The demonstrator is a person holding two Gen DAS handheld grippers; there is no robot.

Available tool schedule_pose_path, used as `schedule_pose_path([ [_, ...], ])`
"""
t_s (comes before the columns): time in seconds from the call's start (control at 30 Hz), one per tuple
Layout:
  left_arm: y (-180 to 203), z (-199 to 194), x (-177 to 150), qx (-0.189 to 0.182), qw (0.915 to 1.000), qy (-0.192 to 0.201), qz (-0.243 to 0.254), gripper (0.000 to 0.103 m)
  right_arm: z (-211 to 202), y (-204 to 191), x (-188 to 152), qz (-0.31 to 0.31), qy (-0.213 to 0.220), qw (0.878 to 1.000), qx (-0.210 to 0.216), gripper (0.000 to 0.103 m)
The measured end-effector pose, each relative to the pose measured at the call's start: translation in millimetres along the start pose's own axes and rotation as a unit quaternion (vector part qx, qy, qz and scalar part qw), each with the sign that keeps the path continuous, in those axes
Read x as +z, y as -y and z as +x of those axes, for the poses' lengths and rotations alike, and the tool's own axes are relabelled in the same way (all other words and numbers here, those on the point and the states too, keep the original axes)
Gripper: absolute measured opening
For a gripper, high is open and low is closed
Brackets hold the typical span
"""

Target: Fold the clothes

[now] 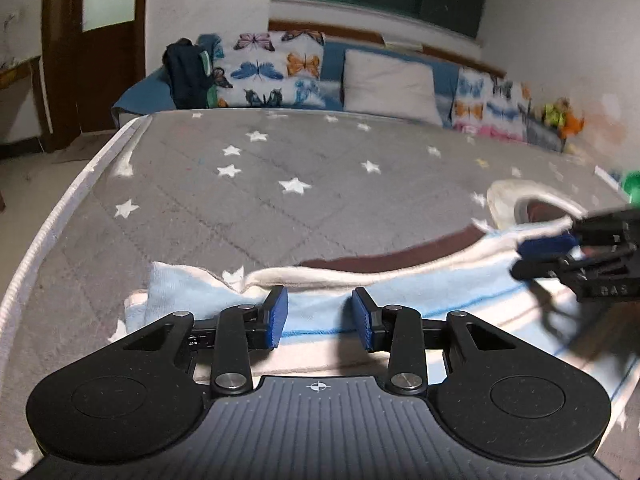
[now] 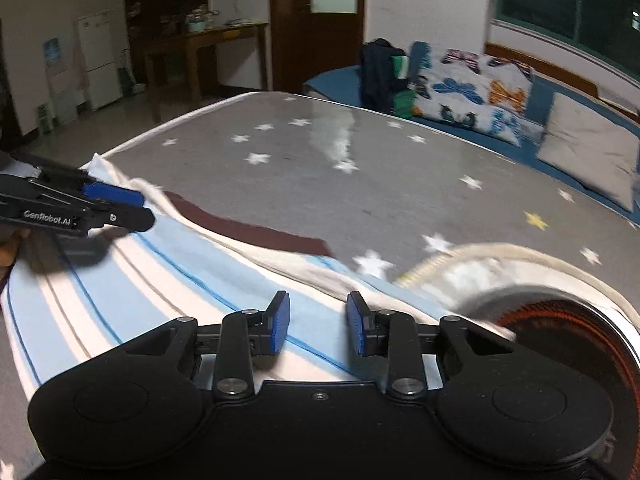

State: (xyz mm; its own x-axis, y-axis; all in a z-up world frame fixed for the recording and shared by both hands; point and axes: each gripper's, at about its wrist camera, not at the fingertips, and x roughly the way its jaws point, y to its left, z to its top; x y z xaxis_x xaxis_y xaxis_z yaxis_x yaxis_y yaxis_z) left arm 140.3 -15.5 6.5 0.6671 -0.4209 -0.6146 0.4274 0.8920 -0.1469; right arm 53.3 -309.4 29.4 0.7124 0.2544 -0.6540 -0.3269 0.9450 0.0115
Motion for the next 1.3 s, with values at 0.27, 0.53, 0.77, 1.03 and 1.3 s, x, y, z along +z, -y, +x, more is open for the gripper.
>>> schedule_pose_path([
  [0.27,-25,-32,-8,0.032,0.9989,0.013,-0.031,0.035,-28,26,-28,0.031,-0.007,0.999,-0.034,0.033],
  [0.53,-31,-77,-25,0.079,0.9955,0.035,-0.04,0.05,-56,32,-49,0.068,-0.008,0.996,-0.062,0.055],
  [0.77,-47,-84,-37,0.067,0.9942,0.004,-0.085,0.056,-53,43,-56,0.128,-0.013,0.991,-0.047,0.058],
  [1.03,-51,-79,-39,0.035,0.9941,-0.014,-0.101,0.058,-50,34,-55,0.118,-0.016,0.992,-0.044,0.059],
  [1.3,-47,-78,-40,0.024,0.9943,-0.01,-0.103,0.044,-51,31,-56,0.134,-0.015,0.99,-0.047,0.044],
])
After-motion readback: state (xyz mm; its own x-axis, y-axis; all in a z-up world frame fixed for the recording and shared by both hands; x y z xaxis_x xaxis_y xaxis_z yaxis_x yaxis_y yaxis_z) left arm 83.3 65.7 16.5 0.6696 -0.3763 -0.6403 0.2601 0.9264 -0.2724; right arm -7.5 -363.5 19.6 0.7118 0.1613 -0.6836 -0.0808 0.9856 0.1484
